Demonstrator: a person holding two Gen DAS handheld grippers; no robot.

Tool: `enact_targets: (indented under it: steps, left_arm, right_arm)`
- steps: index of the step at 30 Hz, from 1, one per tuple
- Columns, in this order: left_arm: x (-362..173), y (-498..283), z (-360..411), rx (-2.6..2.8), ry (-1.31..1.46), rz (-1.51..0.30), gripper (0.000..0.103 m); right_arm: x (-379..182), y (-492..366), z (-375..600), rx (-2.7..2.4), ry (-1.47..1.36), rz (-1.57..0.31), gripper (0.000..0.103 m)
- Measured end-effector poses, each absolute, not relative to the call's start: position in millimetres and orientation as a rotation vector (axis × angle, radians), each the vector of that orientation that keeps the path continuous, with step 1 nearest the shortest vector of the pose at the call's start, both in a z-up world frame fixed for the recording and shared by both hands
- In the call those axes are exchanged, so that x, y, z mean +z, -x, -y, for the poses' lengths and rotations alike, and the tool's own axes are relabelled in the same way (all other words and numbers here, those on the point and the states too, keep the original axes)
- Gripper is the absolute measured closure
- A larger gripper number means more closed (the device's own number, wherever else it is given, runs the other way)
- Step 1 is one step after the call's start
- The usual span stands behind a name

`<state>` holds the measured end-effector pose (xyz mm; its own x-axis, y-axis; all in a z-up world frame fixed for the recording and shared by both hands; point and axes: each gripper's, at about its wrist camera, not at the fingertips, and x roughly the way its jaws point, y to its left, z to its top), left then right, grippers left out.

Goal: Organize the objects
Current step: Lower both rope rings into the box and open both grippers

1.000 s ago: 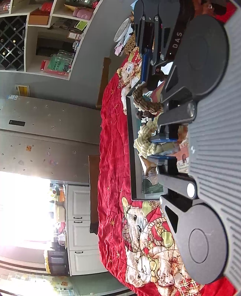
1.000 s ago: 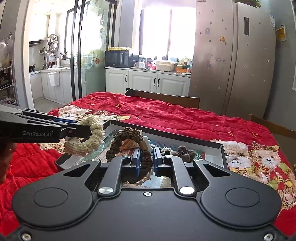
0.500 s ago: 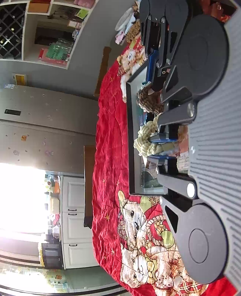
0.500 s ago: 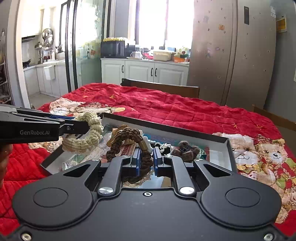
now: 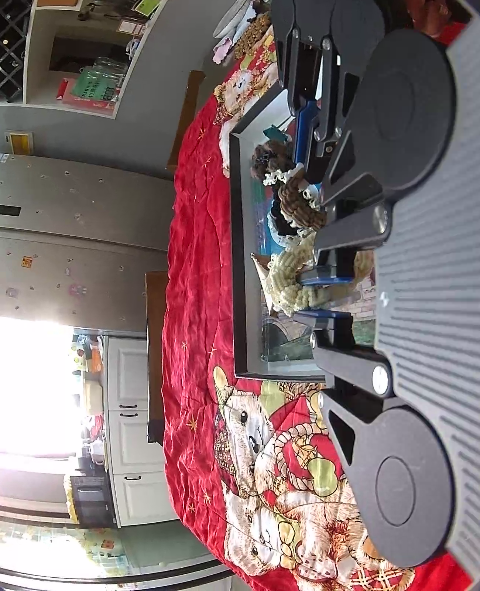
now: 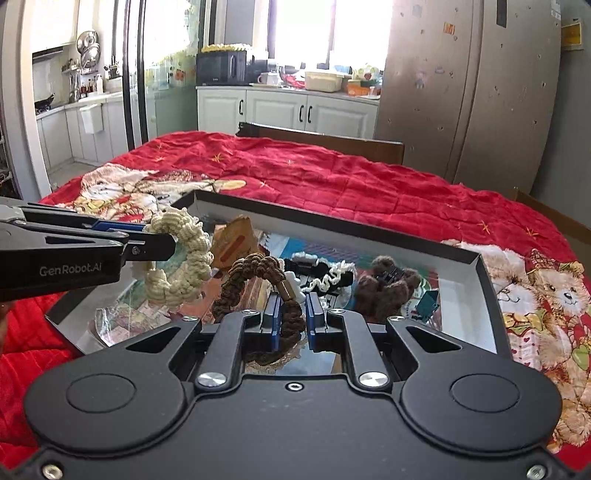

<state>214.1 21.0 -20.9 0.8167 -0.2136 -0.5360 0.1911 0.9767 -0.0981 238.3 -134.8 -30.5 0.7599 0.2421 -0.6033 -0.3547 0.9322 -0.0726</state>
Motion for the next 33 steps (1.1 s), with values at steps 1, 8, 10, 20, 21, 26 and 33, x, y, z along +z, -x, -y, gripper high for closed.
enact_targets:
  steps: [1, 8, 10, 20, 21, 26, 33]
  left_arm:
    - [-21.6, -214.5, -20.4, -0.216, 0.039, -0.577, 0.087]
    - [-28.4, -220.2, -19.7, -0.215, 0.033, -0.595, 0.087]
    - [-30.9, -221.9, -19.7, -0.211, 0.031, -0.602, 0.087]
    - [-39.4, -227.5, -19.3, -0.198, 0.013, -0.624, 0.087]
    - [-40.7, -228.1, -18.7, -0.197, 0.009, -0.626, 0.087]
    - [-43.2, -228.8, -17.5, -0.196, 0.001, -0.633, 0.087]
    - [-45.2, -228.9, -15.6, -0.191, -0.013, -0.635, 0.086]
  right_arm:
    - [-32.0, -239.3, 134.2, 0.327, 0.188, -0.633, 0.090]
    - [-37.2, -245.1, 129.9, 0.320, 0.200, -0.646, 0.090]
    - [-38.1, -247.1, 128.7, 0.316, 0.201, -0.649, 0.089]
    - [-47.7, -255.0, 128.3, 0.303, 0.199, -0.682, 0.089]
    - [-48.2, -255.3, 128.8, 0.302, 0.197, -0.685, 0.089]
    - [-49.1, -256.8, 130.5, 0.301, 0.196, -0.693, 0.089]
    - [-50.0, -256.8, 130.1, 0.304, 0.197, -0.695, 0.089]
